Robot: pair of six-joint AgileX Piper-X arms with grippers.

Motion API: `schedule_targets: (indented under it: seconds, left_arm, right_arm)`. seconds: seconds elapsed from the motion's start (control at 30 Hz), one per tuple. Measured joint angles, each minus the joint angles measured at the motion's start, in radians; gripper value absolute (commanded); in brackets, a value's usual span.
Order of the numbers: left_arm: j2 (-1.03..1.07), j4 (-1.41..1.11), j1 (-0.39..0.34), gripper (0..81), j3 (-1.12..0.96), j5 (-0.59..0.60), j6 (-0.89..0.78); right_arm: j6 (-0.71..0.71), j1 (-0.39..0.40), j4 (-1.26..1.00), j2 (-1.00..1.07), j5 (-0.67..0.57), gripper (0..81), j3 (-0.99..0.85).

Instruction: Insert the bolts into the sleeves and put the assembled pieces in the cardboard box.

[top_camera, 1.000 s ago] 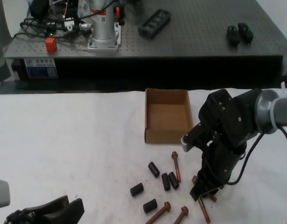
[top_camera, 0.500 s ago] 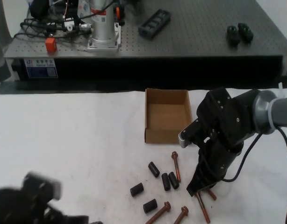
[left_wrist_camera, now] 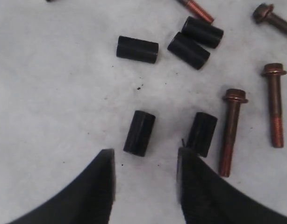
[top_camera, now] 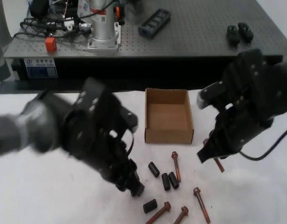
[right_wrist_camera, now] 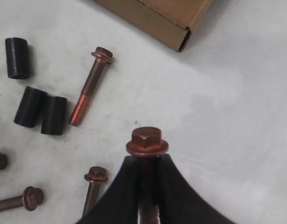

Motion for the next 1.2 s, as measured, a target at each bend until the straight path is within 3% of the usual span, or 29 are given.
schedule_targets:
  seconds: [0.37, 0.77, 0.87, 1.0, 1.2]
  left_arm:
    - [0.282, 0.315, 0.000, 31.4, -0.327, 0.000, 0.282]
    - [0.382, 0.356, -0.020, 31.0, -0.366, 0.007, 0.362]
    - [0.393, 0.356, -0.047, 22.9, -0.370, -0.003, 0.370]
    - [0.401, 0.345, -0.070, 1.4, -0.378, -0.072, 0.381]
    - [0.406, 0.359, -0.080, 0.7, -0.407, -0.157, 0.367]
  right_arm:
    - [0.055, -0.031, 0.020, -0.088, -0.088, 2.2, 0.077]
    - [0.065, -0.031, 0.015, -0.088, -0.095, 2.2, 0.083]
    - [0.068, -0.031, 0.015, -0.088, -0.095, 2.2, 0.083]
    - [0.080, -0.031, 0.015, -0.090, -0.096, 2.2, 0.083]
    - [0.092, -0.031, -0.007, -0.130, -0.145, 2.2, 0.083]
